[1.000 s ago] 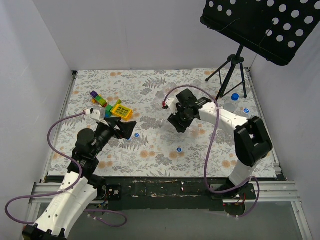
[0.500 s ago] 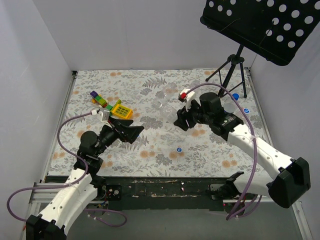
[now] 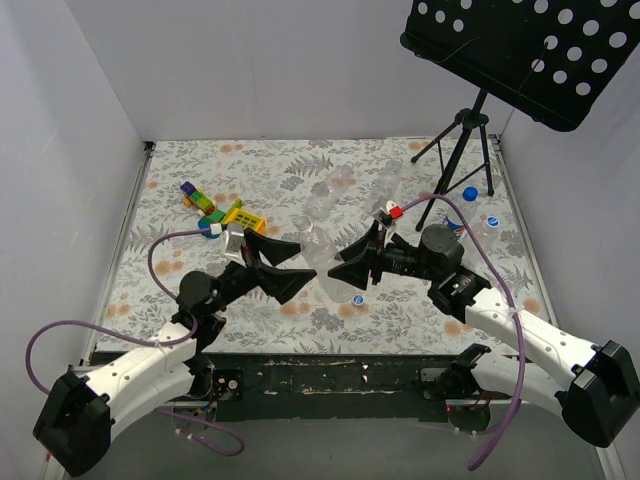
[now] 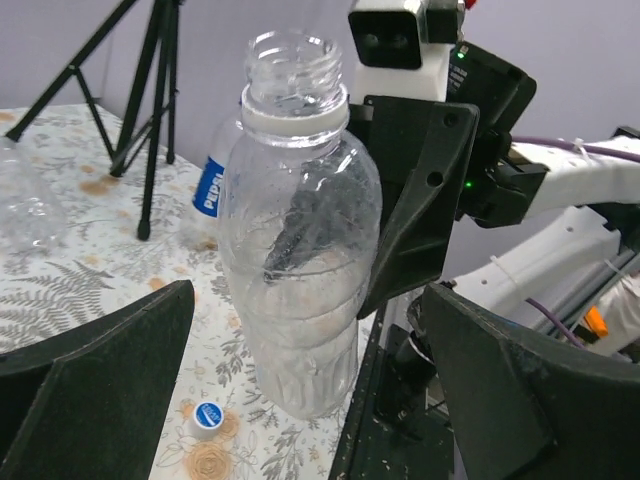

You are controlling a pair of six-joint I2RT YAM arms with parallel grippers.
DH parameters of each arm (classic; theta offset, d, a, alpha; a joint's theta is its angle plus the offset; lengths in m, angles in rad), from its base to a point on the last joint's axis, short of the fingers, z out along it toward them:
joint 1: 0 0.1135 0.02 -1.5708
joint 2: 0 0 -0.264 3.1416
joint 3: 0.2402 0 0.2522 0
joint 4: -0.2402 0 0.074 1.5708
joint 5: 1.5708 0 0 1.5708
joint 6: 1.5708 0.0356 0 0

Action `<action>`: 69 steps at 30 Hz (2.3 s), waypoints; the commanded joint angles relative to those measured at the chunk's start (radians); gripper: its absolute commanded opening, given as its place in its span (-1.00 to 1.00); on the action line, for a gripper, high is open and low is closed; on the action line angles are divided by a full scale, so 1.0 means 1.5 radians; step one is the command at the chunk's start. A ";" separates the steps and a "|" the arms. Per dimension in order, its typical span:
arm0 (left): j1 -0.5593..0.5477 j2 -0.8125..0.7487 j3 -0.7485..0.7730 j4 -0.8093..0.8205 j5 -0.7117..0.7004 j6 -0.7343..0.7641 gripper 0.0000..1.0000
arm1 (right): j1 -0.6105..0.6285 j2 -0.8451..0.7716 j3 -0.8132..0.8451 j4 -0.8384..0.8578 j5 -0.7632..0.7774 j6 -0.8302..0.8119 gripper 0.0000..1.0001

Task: Screw on the bottle caps
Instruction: Pick up the plastic bottle at the center of the board.

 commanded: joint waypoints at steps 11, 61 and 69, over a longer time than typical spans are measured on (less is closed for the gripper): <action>-0.085 0.103 -0.014 0.305 -0.025 0.024 0.89 | 0.049 -0.023 -0.080 0.317 -0.019 0.150 -0.28; -0.116 -0.023 0.288 -0.705 -0.503 0.361 -0.35 | 0.066 0.184 0.218 -0.605 0.401 -0.102 0.55; -0.113 -0.040 0.241 -0.683 -0.509 0.369 -0.45 | 0.108 0.335 0.280 -0.664 0.471 -0.086 0.39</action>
